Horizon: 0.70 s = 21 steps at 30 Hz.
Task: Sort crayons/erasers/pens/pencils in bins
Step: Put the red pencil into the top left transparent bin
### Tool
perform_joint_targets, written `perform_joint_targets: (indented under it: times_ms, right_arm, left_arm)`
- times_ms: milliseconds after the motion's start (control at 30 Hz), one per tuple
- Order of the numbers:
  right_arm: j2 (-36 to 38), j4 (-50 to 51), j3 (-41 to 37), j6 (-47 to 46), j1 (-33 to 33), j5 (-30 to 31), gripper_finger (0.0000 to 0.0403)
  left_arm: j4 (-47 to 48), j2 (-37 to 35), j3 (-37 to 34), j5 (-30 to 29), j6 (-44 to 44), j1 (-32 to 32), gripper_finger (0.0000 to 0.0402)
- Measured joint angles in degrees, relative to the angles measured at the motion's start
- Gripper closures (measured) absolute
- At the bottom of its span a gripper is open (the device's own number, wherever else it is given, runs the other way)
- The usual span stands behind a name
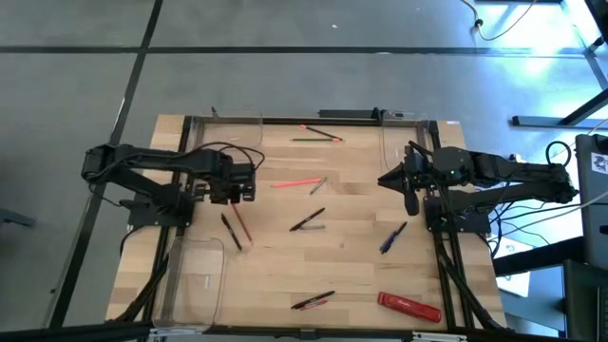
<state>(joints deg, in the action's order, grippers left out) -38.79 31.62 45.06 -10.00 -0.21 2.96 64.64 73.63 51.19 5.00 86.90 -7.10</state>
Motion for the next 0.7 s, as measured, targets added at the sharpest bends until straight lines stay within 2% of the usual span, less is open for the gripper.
perform_joint_targets:
  times_ms: [200,400,700]
  right_arm:
    - [0.0,0.0,0.0,0.0,0.0,0.0,0.0352]
    - [0.0,-0.1,0.0,0.0,0.0,0.0,0.0352]
    - [0.0,-0.1,0.0,0.4,0.0,0.0,0.0352]
  left_arm:
    - [-7.3,2.1,-4.5,-2.7,1.7,-0.8,0.0318]
    - [-13.0,2.2,-12.4,-5.6,8.3,-0.6,0.0318]
    - [-14.1,2.2,-13.3,-9.3,10.1,-0.4,0.0318]
